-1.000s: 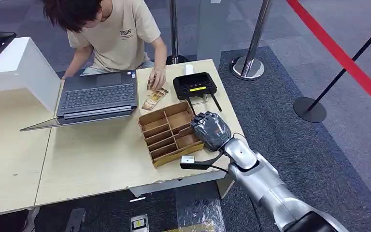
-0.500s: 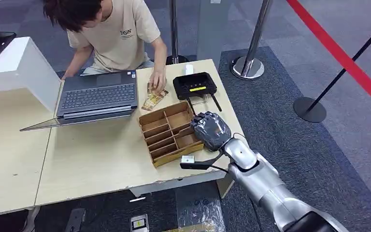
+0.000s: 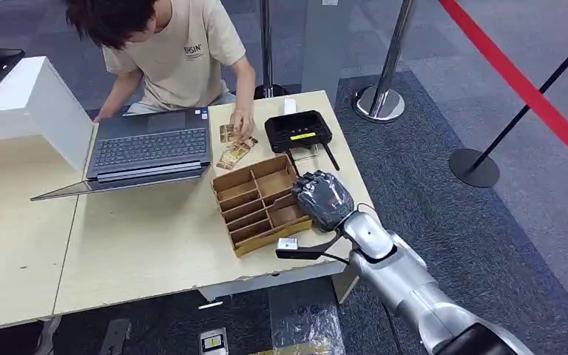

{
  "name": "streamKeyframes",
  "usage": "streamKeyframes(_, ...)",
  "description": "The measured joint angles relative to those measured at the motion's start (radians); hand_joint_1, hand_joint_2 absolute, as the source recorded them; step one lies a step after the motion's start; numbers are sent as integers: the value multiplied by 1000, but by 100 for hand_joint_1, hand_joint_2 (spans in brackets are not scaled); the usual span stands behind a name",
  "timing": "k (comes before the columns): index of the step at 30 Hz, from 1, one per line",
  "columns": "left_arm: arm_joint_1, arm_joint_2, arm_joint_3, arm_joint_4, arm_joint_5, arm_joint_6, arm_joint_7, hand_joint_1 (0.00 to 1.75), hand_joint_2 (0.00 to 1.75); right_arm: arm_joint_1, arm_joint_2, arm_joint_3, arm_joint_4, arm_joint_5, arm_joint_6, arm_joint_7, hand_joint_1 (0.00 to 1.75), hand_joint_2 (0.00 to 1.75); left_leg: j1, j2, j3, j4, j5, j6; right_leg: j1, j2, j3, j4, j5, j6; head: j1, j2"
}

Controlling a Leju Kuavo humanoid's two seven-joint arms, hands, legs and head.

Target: Pass the card to the sensor for recognition and then transmit it.

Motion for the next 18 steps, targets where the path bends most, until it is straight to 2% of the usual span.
streamKeyframes(18,0,0,0,0,0,0,0,0,175,0,0,0,0,0,0,0,113,175,0,0,0,0,0,0,0,0,0,0,0,0,0,0)
